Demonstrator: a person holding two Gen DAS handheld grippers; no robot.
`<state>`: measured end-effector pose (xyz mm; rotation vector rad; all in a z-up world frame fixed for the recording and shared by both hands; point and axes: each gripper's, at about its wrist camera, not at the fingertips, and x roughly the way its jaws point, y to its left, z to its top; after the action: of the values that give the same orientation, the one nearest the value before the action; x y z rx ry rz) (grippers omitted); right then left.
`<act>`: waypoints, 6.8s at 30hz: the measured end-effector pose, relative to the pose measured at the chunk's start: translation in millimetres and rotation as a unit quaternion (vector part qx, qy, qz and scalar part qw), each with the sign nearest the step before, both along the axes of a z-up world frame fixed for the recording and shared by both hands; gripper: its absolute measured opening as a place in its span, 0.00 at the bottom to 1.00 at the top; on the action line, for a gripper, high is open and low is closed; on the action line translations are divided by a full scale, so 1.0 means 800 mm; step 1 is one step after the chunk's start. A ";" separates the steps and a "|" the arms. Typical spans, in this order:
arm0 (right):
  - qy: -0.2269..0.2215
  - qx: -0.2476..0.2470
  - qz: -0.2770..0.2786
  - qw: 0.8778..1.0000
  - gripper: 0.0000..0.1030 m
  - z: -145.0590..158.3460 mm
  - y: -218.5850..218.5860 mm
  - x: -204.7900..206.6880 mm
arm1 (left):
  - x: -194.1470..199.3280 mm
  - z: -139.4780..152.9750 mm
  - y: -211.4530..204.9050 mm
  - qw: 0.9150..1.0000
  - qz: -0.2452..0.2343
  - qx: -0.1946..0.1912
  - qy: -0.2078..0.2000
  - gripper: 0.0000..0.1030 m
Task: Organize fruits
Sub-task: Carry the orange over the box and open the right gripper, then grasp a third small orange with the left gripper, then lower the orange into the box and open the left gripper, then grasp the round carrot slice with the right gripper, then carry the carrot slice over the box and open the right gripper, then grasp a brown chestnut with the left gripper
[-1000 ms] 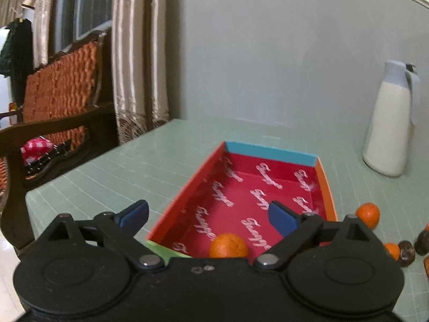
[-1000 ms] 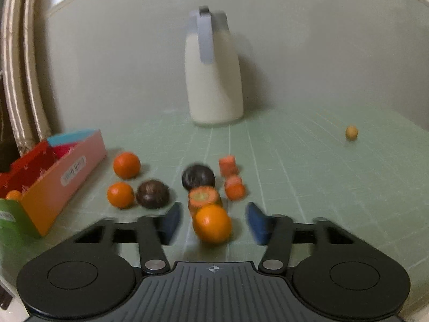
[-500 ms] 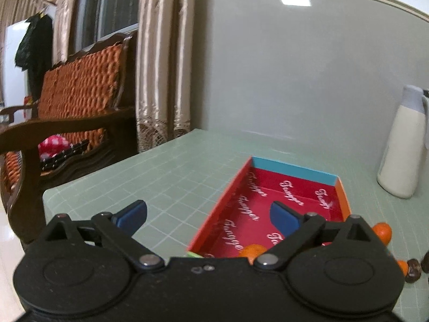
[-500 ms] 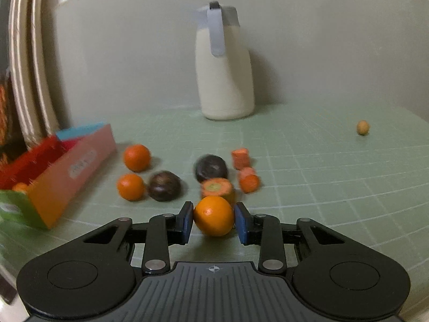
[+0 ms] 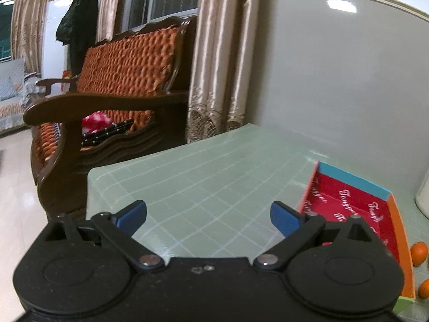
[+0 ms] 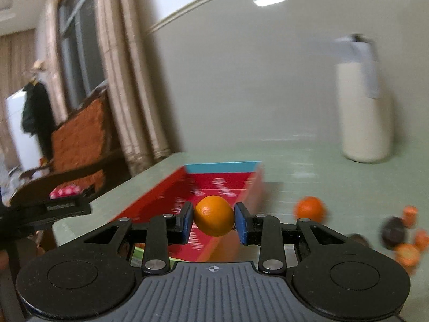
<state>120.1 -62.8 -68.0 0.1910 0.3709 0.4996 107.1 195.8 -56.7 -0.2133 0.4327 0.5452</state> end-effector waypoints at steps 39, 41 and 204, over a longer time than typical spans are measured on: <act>-0.019 -0.060 -0.365 0.929 0.96 -0.039 -0.185 -0.068 | 0.007 -0.006 -0.249 0.934 -0.336 0.106 -0.063 0.89; -0.027 -0.075 -0.389 0.918 0.96 -0.040 -0.188 -0.074 | 0.014 -0.018 -0.267 0.927 -0.357 0.106 -0.043 0.84; -0.076 -0.039 -0.118 0.989 1.00 0.012 -0.053 -0.037 | -0.037 -0.012 -0.041 0.998 -0.056 0.037 -0.004 0.92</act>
<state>90.5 -104.8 -58.7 0.1189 0.2153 0.2644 77.5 163.1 -66.7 -0.1184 0.4140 0.4487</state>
